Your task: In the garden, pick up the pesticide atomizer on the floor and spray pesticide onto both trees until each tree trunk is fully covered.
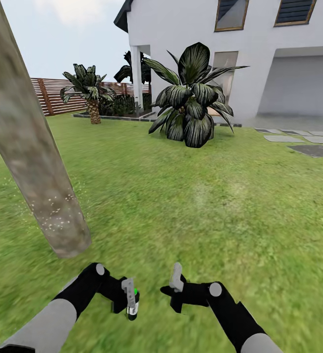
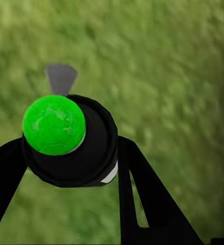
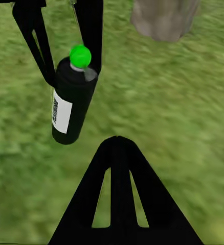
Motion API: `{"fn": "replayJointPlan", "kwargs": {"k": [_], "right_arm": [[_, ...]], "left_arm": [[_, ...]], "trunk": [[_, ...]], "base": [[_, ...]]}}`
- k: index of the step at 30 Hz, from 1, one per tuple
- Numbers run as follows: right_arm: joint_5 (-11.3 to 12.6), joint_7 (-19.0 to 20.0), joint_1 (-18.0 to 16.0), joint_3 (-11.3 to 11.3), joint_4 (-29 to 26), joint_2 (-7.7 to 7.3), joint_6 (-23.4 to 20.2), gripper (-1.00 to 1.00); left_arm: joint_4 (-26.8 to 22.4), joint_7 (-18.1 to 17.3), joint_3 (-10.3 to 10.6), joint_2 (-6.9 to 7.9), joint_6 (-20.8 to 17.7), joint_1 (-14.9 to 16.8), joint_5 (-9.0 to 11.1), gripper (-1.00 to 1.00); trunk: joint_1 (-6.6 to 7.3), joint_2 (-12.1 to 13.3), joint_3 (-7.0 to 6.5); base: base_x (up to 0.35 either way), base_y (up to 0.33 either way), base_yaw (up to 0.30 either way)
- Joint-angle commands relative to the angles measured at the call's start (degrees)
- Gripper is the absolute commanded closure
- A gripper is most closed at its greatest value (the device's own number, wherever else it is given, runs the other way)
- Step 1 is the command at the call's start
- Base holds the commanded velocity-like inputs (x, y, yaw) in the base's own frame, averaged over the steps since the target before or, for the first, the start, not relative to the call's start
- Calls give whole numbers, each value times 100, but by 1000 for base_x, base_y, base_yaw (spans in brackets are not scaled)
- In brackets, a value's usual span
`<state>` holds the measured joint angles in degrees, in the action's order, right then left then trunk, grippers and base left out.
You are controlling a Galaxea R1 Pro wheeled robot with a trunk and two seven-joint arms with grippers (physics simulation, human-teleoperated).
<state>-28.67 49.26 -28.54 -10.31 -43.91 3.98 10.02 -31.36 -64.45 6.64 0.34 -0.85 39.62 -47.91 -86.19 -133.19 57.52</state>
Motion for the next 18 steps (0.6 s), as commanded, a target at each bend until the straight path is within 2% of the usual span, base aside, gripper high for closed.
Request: {"fn": "replayJointPlan", "kwargs": {"k": [1,4,7,12,18], "right_arm": [[-61,4,-2,-36,-35,9,8,100],[-53,4,-2,-71,-76,46,-22,100],[-59,6,-2,-76,-98,188,-26,100],[-60,78,-2,-76,-111,208,-26,100],[-68,83,-2,-76,-100,206,-26,100]], "left_arm": [[-10,-15,44,-53,-11,2,-26,100],[-18,-19,66,-205,-12,70,-39,100],[-19,-24,79,-368,-12,127,-48,100],[-19,-44,195,-393,-7,151,-293,100],[-11,-294,228,-373,43,152,-324,100]], "trunk": [[1,-2,5],[1,-2,5],[1,-2,5],[1,-2,5],[1,-2,5]], "base": [[0,0,0],[0,0,0],[0,0,0],[0,0,0],[0,0,0]]}}
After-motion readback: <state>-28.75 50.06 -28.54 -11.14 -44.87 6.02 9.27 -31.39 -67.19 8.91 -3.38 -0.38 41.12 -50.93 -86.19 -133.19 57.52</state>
